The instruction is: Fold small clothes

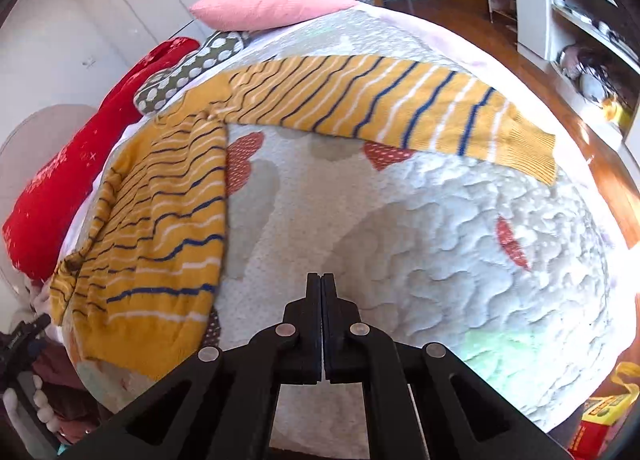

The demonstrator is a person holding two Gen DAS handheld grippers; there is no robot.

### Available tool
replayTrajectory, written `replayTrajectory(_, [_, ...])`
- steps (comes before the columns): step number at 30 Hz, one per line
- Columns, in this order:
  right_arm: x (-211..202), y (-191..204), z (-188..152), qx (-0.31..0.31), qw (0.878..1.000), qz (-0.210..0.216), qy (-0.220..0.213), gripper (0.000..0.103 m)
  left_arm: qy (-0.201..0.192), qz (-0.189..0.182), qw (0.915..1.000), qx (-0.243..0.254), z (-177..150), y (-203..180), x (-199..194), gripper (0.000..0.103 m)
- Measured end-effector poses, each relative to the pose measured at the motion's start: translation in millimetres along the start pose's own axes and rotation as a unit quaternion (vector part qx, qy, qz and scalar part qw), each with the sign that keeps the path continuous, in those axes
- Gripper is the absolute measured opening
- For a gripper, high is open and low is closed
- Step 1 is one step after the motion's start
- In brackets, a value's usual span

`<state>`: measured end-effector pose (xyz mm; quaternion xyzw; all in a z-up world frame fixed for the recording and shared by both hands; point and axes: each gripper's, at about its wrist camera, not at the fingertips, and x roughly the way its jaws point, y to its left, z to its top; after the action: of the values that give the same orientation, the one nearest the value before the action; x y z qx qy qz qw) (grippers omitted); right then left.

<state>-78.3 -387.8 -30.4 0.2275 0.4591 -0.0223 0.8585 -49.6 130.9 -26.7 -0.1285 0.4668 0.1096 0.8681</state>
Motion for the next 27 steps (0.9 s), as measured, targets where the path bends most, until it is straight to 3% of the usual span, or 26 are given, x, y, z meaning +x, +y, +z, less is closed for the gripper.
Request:
replayTrajectory(4, [-12.0,-23.2,1.7,0.033,0.998,0.057,-0.004,0.001,0.038,-0.038,0.9978,-0.039,-3.3,16.4,23.5,0.096])
replayTrajectory(7, [-8.5,-19.0,0.1,0.037,0.994,0.103,0.010,0.003,0.060,-0.067,0.9946,-0.051,-8.7,18.0,37.0,0.096])
replayTrajectory(9, [-2.6,-4.9,-3.6,0.023,0.993,0.112,0.019,0.018,0.067,-0.084,0.9931,-0.048,-13.3,14.4,43.3,0.096])
replayTrajectory(11, [7.1,11.5,-6.7,0.009,0.992,0.120,0.031,0.051,0.070,-0.105,0.9911,-0.041,-16.5,9.1,46.0,0.096])
replayTrajectory(12, [11.2,18.8,-9.0,0.005,0.991,0.127,0.033,0.054,0.070,-0.122,0.9893,-0.038,-17.7,5.4,46.1,0.096])
replayTrajectory(18, [34.3,57.7,-12.9,-0.037,0.989,0.135,0.056,0.055,0.072,-0.202,0.9767,0.003,-21.2,-21.5,46.3,0.096])
replayTrajectory(27, [50.2,82.4,-12.6,-0.067,0.989,0.123,0.058,0.060,0.089,-0.200,0.9746,0.046,-22.9,-48.6,57.5,0.096])
